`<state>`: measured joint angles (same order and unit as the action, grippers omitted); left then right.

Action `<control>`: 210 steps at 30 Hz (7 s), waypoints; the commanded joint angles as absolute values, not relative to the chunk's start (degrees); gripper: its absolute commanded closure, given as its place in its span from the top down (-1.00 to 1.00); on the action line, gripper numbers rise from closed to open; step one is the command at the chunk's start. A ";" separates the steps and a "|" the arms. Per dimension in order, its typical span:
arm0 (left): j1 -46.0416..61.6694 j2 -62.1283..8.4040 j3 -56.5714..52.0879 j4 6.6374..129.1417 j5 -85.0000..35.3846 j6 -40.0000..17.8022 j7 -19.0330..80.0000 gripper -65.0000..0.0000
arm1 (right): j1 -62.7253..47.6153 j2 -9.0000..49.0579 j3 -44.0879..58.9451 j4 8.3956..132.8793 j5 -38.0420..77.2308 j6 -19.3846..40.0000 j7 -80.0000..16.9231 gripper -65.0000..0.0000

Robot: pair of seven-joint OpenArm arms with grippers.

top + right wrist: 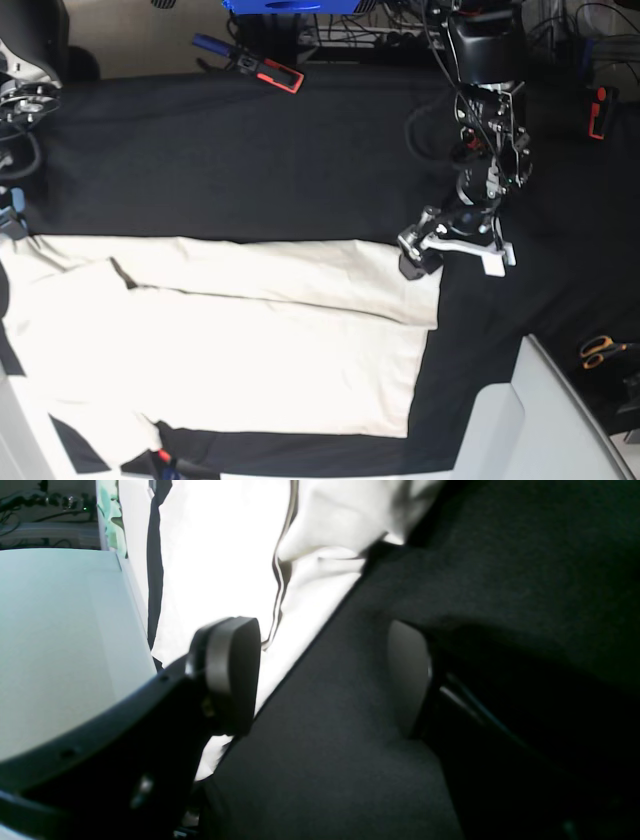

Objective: Fold the T-shirt properly

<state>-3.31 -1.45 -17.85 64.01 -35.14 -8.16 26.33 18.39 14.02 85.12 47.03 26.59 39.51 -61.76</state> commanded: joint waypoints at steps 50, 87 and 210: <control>-8.75 -0.40 -17.80 56.40 -35.47 -8.22 21.05 -1.00 | 24.57 18.77 85.00 31.34 27.74 29.76 -41.27 0.13; -8.84 -0.57 -17.36 58.07 -35.21 -8.22 21.05 -1.00 | 24.40 24.57 85.00 17.71 27.38 18.15 -28.79 -0.68; 15.52 -15.60 -31.69 101.05 -34.95 -8.22 46.20 0.10 | 22.29 32.22 17.01 15.52 27.47 31.60 -1.01 0.40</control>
<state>15.73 -14.61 -31.40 100.12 -34.52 -8.08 47.22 20.97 30.46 16.51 14.87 26.68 31.16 -2.55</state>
